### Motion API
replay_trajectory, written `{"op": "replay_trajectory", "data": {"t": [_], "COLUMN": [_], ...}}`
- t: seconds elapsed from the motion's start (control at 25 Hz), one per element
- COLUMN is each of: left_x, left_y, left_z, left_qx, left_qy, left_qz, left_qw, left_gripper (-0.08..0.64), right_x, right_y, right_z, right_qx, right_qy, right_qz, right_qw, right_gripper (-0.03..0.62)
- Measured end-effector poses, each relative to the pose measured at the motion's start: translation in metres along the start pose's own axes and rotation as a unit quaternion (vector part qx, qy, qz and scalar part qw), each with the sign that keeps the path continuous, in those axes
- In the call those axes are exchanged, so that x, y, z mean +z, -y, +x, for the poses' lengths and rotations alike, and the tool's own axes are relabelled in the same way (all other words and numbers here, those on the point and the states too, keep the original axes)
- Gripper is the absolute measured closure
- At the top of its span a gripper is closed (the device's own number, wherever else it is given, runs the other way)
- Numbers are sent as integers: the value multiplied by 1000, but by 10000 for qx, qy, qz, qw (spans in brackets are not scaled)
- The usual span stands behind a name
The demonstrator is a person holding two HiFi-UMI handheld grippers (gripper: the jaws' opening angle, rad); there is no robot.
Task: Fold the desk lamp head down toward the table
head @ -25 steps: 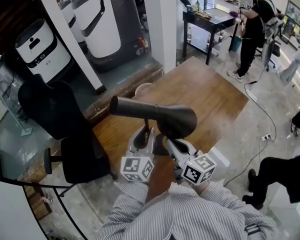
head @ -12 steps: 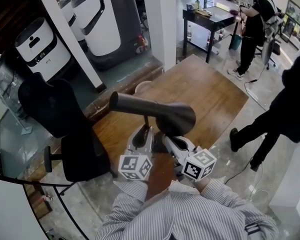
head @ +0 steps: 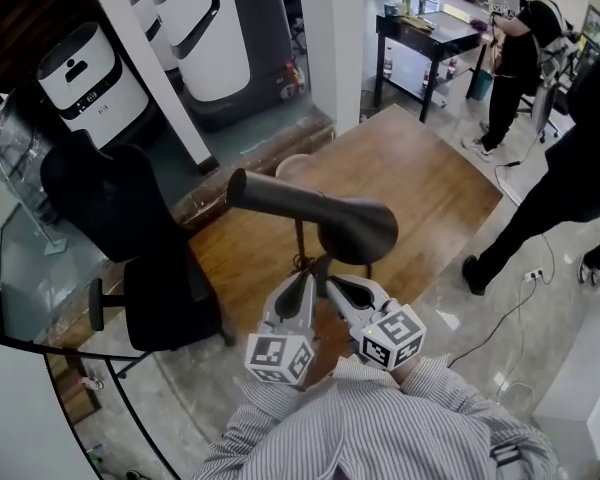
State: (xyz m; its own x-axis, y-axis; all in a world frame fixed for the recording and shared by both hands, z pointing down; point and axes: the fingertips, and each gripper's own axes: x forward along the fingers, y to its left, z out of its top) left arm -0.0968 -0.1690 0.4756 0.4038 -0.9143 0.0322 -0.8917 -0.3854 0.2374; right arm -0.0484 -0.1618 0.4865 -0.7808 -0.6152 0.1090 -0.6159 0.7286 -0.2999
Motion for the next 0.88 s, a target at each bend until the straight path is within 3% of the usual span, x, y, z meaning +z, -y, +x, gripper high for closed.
{"op": "replay_trajectory", "data": {"t": [0.44,0.88], "left_x": [-6,-16], "left_y": [15,25], "left_z": [-18,-24], "left_qx": [-50,162], "left_qy": [-318,-307], "left_qz": [358,269], "left_qw": [9988,9990], "left_gripper": [555,555], "right_x": [0,-9], "right_y": [-5,-11], "right_z": [-6,-13], "right_qx": [56,364], "right_qy": [-138,-211], "right_qz": [-351,-423], "right_qw": [9993,9982], "right_gripper": [592,592]}}
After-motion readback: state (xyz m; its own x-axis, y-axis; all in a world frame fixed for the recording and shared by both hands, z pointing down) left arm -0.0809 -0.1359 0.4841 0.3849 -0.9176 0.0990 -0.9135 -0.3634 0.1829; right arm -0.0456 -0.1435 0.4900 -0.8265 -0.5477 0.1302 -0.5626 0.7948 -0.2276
